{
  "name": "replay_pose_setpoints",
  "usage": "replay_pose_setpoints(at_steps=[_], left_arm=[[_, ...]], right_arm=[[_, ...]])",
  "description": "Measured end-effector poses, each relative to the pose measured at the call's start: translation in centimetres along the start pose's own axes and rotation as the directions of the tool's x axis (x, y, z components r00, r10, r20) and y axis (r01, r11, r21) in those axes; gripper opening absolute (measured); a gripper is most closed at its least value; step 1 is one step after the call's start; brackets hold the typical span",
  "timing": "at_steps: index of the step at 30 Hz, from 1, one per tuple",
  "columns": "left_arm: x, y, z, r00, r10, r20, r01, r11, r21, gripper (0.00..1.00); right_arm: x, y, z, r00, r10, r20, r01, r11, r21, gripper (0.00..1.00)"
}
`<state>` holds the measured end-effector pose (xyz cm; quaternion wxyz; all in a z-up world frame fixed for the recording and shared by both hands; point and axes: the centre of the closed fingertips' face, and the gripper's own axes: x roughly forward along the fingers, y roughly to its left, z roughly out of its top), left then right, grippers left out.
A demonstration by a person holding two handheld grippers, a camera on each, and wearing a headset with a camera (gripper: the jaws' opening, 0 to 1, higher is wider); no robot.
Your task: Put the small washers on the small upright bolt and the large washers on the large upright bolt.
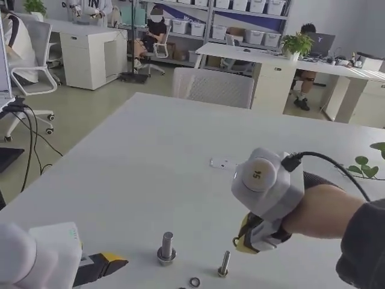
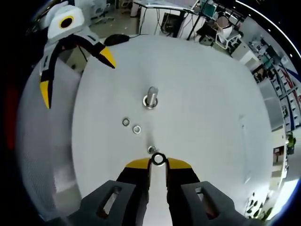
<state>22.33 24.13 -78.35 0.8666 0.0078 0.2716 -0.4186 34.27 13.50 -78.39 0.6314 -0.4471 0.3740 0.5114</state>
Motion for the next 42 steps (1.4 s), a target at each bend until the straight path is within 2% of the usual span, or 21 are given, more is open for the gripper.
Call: replay_pose_setpoints(at_steps=[8,24,42], left_arm=[[-0.1,0.0,0.0,1.0,0.006,0.002,-0.006,1.0,-0.004,0.93],[-0.1,0.2,-0.2,0.9999,0.012,-0.002,-0.012,1.0,-0.011,0.93],[-0.2,0.6,-0.5,0.9999,0.017,-0.003,-0.017,1.0,-0.021,0.93]], right_arm=[[0.6,-0.4,0.5,0.9999,0.008,-0.01,-0.009,1.0,-0.025,0.13],[2.6,0.1,-0.2,0.9966,0.054,-0.062,-0.057,0.998,-0.037,0.13],[3.8,0.2,-0.5,0.9925,0.08,-0.093,-0.085,0.995,-0.048,0.13]])
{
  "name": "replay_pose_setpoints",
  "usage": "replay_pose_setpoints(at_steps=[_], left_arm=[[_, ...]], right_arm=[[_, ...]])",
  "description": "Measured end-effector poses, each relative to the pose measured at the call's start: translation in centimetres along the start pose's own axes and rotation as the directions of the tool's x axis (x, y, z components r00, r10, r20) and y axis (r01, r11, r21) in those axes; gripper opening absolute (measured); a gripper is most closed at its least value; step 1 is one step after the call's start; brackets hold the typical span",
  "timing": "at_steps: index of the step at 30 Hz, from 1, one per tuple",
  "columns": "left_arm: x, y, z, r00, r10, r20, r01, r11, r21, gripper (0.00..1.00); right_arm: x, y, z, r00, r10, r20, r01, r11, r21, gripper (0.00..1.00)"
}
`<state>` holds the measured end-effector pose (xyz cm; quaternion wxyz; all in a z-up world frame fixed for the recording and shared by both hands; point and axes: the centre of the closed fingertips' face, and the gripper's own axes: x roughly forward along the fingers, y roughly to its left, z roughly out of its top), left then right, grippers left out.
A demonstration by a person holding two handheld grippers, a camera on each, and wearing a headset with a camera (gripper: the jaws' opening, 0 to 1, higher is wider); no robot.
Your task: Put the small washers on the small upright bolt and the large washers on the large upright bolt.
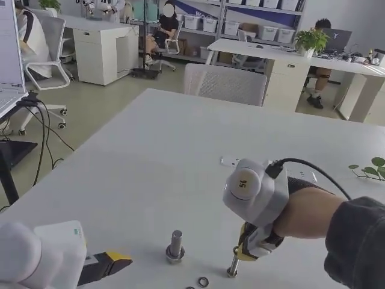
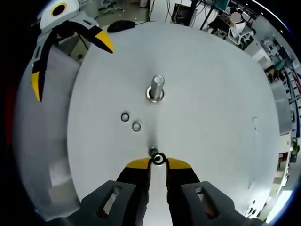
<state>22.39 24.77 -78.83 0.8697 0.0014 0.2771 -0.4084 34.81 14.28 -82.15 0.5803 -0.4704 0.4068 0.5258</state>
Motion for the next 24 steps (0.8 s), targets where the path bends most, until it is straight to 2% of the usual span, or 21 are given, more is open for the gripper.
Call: replay_pose_setpoints(at_steps=[12,24], left_arm=[[-0.1,0.1,-0.1,1.0,0.003,0.001,-0.003,1.0,-0.004,0.93],[-0.1,0.1,-0.3,1.0,0.006,-0.004,-0.006,1.0,-0.008,0.93]], right_arm=[[0.7,0.3,-0.1,0.9996,0.025,-0.015,-0.025,1.0,-0.001,0.13],[2.5,0.8,-0.5,0.9978,0.059,-0.032,-0.058,0.998,0.013,0.13]])
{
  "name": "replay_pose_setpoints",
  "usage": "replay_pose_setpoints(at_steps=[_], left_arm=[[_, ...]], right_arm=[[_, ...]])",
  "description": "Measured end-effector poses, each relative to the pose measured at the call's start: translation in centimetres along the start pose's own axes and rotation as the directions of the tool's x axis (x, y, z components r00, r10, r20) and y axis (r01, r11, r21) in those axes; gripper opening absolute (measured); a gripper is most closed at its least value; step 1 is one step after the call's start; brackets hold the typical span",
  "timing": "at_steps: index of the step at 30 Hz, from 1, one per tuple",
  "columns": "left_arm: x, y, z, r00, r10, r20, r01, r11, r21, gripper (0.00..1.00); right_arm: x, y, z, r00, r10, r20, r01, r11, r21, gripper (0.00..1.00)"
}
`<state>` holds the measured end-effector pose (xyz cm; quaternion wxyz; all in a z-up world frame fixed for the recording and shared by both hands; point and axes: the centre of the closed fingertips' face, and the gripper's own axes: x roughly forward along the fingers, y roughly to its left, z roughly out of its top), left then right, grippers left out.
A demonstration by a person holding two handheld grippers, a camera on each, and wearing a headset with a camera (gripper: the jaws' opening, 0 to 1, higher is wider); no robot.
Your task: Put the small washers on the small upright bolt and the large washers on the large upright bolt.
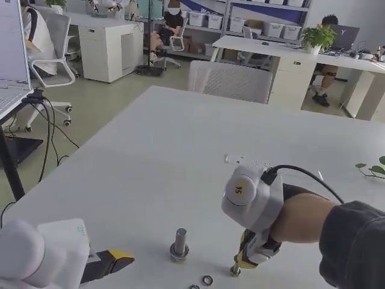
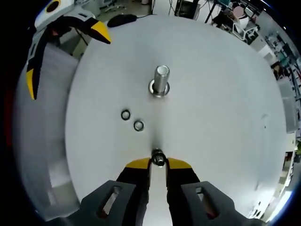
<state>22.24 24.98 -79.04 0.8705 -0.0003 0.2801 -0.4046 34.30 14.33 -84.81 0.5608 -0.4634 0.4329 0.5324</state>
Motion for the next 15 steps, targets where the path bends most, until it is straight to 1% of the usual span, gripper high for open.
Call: replay_pose_setpoints(at_steps=[5,15], left_arm=[[0.0,0.1,0.0,1.0,0.003,0.0,-0.003,1.0,0.0,0.93],[0.0,0.1,-0.1,1.0,0.005,-0.003,-0.005,1.0,-0.003,0.93]], right_arm=[[0.9,0.1,-0.4,0.9999,0.008,-0.014,-0.008,1.0,0.006,0.13],[2.0,0.3,-0.4,0.9995,0.023,-0.02,-0.023,1.0,0.007,0.13]])
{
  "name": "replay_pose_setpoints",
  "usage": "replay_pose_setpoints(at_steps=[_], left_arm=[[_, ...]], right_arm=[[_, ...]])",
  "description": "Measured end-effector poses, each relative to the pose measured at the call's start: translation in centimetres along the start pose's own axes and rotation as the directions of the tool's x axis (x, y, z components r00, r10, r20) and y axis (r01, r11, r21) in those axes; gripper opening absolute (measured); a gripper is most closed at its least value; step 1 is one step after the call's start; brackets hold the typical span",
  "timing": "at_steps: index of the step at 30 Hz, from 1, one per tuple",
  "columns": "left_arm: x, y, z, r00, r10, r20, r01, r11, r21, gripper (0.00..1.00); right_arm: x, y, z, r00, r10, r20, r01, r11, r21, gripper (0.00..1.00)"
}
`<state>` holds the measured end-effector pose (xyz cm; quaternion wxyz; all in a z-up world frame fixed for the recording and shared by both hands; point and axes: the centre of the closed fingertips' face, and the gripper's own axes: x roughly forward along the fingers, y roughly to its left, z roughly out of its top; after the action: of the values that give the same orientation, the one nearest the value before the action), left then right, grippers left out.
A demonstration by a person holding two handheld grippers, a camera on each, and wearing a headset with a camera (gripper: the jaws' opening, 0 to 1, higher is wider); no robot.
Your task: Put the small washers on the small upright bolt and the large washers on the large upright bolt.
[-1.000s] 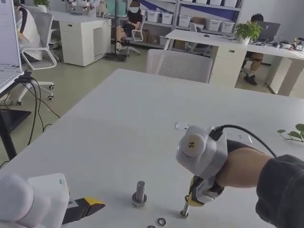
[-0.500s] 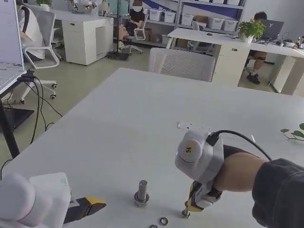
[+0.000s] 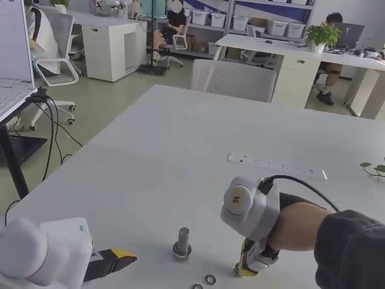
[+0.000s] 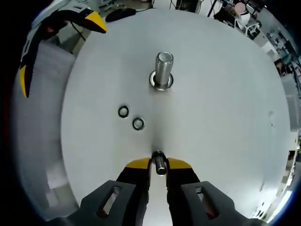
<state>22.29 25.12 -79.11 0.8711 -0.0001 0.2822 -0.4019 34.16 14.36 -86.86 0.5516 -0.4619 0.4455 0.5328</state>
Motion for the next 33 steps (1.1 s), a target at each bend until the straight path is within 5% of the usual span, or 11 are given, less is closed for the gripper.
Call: replay_pose_setpoints(at_steps=[33], left_arm=[[-0.22,0.1,0.05,1.0,0.004,0.001,-0.004,1.0,-0.002,0.93]], right_arm=[[0.48,0.09,-0.15,0.9999,0.015,-0.001,-0.015,1.0,0.012,0.17]])
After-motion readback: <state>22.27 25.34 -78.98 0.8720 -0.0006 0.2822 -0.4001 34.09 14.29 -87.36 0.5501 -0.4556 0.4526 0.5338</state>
